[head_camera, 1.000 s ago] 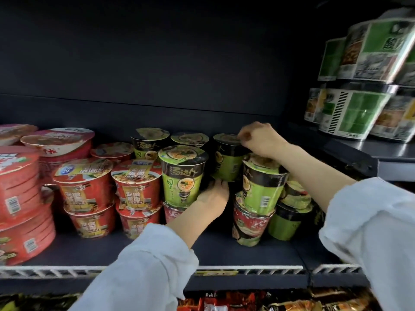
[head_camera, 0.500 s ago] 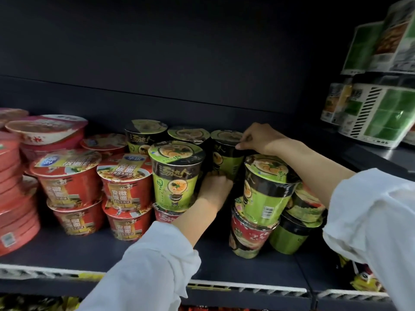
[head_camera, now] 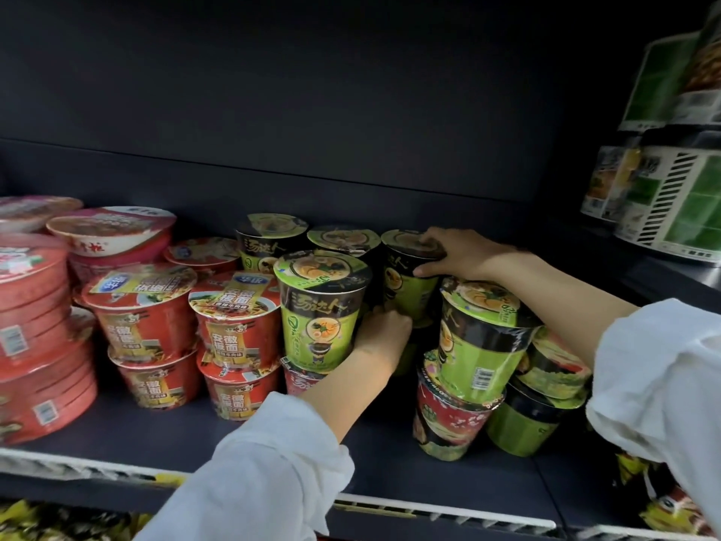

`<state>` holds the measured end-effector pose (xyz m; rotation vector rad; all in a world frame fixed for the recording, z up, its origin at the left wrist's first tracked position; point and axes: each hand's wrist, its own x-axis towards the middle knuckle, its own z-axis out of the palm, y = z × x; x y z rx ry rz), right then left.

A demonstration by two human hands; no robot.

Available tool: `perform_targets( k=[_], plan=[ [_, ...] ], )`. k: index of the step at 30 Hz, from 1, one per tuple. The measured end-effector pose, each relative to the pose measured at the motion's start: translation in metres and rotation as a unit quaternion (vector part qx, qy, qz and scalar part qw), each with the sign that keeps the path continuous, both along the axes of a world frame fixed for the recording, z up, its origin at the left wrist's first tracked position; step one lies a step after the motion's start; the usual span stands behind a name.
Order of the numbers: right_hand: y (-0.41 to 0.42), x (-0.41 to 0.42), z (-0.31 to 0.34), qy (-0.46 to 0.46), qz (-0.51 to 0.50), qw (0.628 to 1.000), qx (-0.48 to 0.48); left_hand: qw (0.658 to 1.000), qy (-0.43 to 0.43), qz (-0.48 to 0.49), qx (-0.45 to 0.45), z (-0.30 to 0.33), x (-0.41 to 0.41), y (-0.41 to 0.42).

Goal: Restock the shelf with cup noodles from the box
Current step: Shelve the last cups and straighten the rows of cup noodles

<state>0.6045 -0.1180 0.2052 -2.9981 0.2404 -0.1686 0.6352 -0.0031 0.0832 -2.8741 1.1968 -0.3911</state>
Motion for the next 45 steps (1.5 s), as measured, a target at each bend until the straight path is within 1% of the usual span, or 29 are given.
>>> perform_targets(
  k=[2,4,8,11,13,15,20,23,25,27,28,33,35,38,41,43,45],
  plan=[
    [0.001,-0.002,0.002,0.011,0.004,1.000,0.011,1.000,-0.002,-0.003,-0.004,0.000,0.002,0.001],
    [0.000,-0.003,0.005,0.018,0.000,1.000,0.003,1.000,-0.014,-0.009,-0.010,0.002,0.005,0.000],
    [-0.002,0.001,0.007,-0.002,-0.024,1.000,0.012,0.999,-0.037,-0.016,-0.035,0.006,0.002,-0.004],
    [-0.002,0.003,0.006,-0.015,-0.035,0.999,0.014,0.998,0.001,-0.019,-0.053,0.009,-0.003,-0.003],
    [-0.004,0.002,0.008,-0.014,-0.033,0.999,0.019,0.997,0.049,-0.001,-0.067,0.011,-0.005,0.000],
    [-0.006,0.000,0.010,-0.015,-0.027,0.999,0.021,0.994,0.086,0.018,-0.061,0.014,-0.006,0.006],
    [-0.003,-0.003,0.013,-0.021,-0.018,1.000,-0.011,0.994,0.075,0.026,-0.079,0.013,-0.009,0.008],
    [0.005,-0.002,0.009,-0.035,0.029,0.999,-0.016,0.992,0.081,0.028,-0.090,0.013,-0.007,0.005],
    [0.009,0.001,0.008,-0.044,0.053,0.996,-0.049,0.990,0.092,0.036,-0.097,0.013,-0.006,0.006],
    [0.007,0.002,0.010,-0.042,0.054,0.994,-0.083,0.988,0.104,0.045,-0.100,0.012,-0.004,0.007],
    [0.005,0.001,0.011,-0.038,0.050,0.994,-0.086,0.988,0.111,0.047,-0.101,0.011,-0.003,0.006],
    [-0.002,-0.005,0.018,-0.024,0.036,0.998,-0.035,0.985,0.130,0.056,-0.102,0.011,-0.005,0.004],
    [0.004,-0.002,0.015,-0.033,0.041,0.998,-0.038,0.984,0.132,0.061,-0.104,0.012,-0.005,0.004],
    [0.011,0.008,0.006,-0.031,0.053,0.996,-0.067,0.983,0.139,0.060,-0.105,0.010,-0.006,0.005],
    [0.013,0.009,0.005,-0.032,0.079,0.993,-0.075,0.982,0.146,0.063,-0.100,0.010,-0.006,0.006],
    [0.011,0.005,0.005,-0.036,0.091,0.993,-0.068,0.982,0.150,0.066,-0.098,0.010,-0.006,0.005],
    [0.005,0.001,0.004,-0.045,0.094,0.994,-0.035,0.982,0.147,0.065,-0.101,0.009,-0.005,0.005]
  ],
)
